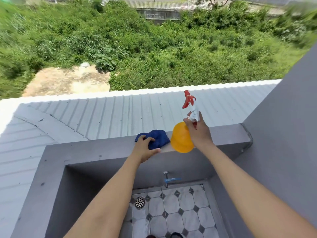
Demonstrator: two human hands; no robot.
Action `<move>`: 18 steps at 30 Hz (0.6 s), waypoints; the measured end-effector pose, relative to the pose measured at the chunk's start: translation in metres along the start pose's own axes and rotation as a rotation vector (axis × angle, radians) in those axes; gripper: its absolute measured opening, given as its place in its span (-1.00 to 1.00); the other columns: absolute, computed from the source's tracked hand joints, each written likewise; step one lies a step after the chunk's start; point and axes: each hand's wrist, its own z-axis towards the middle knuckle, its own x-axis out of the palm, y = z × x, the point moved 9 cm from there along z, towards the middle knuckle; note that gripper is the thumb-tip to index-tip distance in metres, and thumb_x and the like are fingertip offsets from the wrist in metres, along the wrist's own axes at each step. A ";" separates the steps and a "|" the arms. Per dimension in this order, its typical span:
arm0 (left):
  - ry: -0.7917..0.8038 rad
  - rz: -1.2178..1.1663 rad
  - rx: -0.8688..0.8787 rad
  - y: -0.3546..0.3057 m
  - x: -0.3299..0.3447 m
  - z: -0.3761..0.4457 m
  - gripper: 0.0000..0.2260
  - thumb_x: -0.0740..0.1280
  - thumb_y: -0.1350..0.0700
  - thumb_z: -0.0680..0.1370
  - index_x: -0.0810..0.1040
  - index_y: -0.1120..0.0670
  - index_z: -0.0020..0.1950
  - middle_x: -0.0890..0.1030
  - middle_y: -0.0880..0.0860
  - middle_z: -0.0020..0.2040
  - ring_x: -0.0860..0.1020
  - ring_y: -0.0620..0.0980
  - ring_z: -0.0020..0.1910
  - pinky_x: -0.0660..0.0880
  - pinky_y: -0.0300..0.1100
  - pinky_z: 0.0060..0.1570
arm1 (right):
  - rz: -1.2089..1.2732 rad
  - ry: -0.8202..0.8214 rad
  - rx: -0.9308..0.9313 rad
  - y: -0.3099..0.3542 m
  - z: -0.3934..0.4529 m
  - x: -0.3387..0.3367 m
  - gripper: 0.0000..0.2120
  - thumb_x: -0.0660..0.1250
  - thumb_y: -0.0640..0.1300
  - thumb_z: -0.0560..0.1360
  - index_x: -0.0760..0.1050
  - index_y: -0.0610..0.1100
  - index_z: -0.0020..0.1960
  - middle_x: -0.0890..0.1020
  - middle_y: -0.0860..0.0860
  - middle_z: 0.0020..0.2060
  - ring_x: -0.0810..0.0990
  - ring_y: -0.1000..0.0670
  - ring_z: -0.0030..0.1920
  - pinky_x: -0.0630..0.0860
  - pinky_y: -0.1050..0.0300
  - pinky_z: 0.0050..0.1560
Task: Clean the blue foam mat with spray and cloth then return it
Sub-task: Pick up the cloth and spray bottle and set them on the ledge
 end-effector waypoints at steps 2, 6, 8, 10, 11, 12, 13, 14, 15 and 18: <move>-0.063 0.354 0.033 -0.012 0.009 0.001 -0.32 0.40 -0.28 0.37 0.31 -0.08 0.40 0.09 0.05 0.52 0.25 0.17 0.39 0.36 0.04 0.24 | -0.006 -0.008 0.007 0.000 0.010 -0.014 -0.86 0.21 -0.03 0.63 0.31 0.09 0.17 0.52 0.08 0.01 0.46 0.06 -0.01 0.33 0.22 -0.05; -0.289 0.604 0.038 -0.044 -0.018 -0.020 -0.50 0.47 -0.16 0.37 0.47 -0.02 0.24 0.26 0.07 0.50 0.40 0.26 0.23 0.39 0.08 0.00 | -0.018 0.006 0.012 0.025 0.015 -0.028 -0.76 0.22 -0.03 0.63 0.34 0.02 0.28 0.50 0.09 0.01 0.45 0.07 0.00 0.32 0.22 0.01; -0.302 0.680 0.023 -0.047 -0.019 -0.030 -0.60 0.61 -0.05 0.19 0.59 0.00 -0.07 0.48 0.09 0.35 0.46 0.27 0.17 0.42 0.12 -0.07 | -0.016 0.011 0.006 0.032 0.010 -0.029 -0.75 0.22 -0.03 0.63 0.34 0.01 0.29 0.50 0.08 0.02 0.45 0.06 0.00 0.32 0.20 0.01; -0.350 0.694 0.039 -0.052 -0.017 -0.033 -0.63 0.66 0.12 0.08 0.61 -0.01 -0.21 0.56 0.10 0.19 0.40 0.22 0.19 0.41 0.16 -0.01 | -0.016 0.015 -0.007 0.031 0.010 -0.033 -0.74 0.21 -0.04 0.63 0.33 0.00 0.31 0.50 0.08 0.02 0.45 0.05 0.01 0.33 0.18 0.02; -0.385 0.686 0.053 -0.055 -0.019 -0.036 -0.63 0.64 0.21 0.06 0.62 -0.01 -0.24 0.57 0.09 0.11 0.38 0.19 0.18 0.38 0.15 0.02 | -0.018 0.018 -0.013 0.030 0.010 -0.035 -0.75 0.21 -0.04 0.63 0.33 0.01 0.29 0.50 0.09 0.02 0.45 0.05 0.01 0.34 0.17 0.02; -0.416 0.678 0.076 -0.060 -0.021 -0.037 -0.63 0.61 0.28 0.06 0.63 -0.01 -0.24 0.57 0.08 0.03 0.38 0.18 0.15 0.35 0.13 0.04 | -0.021 0.019 -0.017 0.030 0.010 -0.038 -0.79 0.21 -0.04 0.63 0.32 0.04 0.26 0.50 0.09 0.01 0.45 0.04 0.01 0.34 0.17 0.01; -0.430 0.679 0.100 -0.066 -0.022 -0.036 -0.61 0.59 0.32 0.07 0.63 -0.01 -0.22 0.58 0.05 -0.03 0.41 0.16 0.12 0.31 0.10 0.05 | -0.022 0.020 -0.017 0.028 0.010 -0.042 -0.81 0.21 -0.03 0.63 0.31 0.06 0.23 0.49 0.09 0.01 0.45 0.04 0.01 0.34 0.17 0.01; -0.441 0.672 0.110 -0.075 -0.024 -0.036 -0.59 0.57 0.34 0.09 0.63 -0.01 -0.17 0.59 0.02 -0.09 0.45 0.15 0.08 0.29 0.07 0.05 | -0.022 0.024 -0.015 0.026 0.011 -0.048 -0.81 0.21 -0.03 0.63 0.30 0.06 0.23 0.49 0.09 0.01 0.45 0.04 0.01 0.33 0.17 0.01; -0.441 0.637 0.111 -0.084 -0.027 -0.034 -0.57 0.54 0.34 0.14 0.62 0.00 -0.09 0.60 0.00 -0.13 0.50 0.13 0.03 0.30 0.04 0.04 | -0.022 0.028 -0.016 0.024 0.010 -0.055 -0.78 0.21 -0.03 0.63 0.31 0.03 0.26 0.49 0.09 0.02 0.44 0.04 0.01 0.33 0.17 0.02; -0.404 0.246 0.096 -0.110 -0.044 -0.027 -0.81 0.25 0.27 0.49 0.50 0.12 0.08 0.59 0.04 -0.09 0.54 0.11 -0.09 0.34 -0.09 -0.08 | -0.028 0.025 -0.031 0.023 0.009 -0.071 -0.72 0.21 -0.02 0.63 0.33 -0.03 0.32 0.50 0.07 0.02 0.45 0.03 0.01 0.33 0.17 0.00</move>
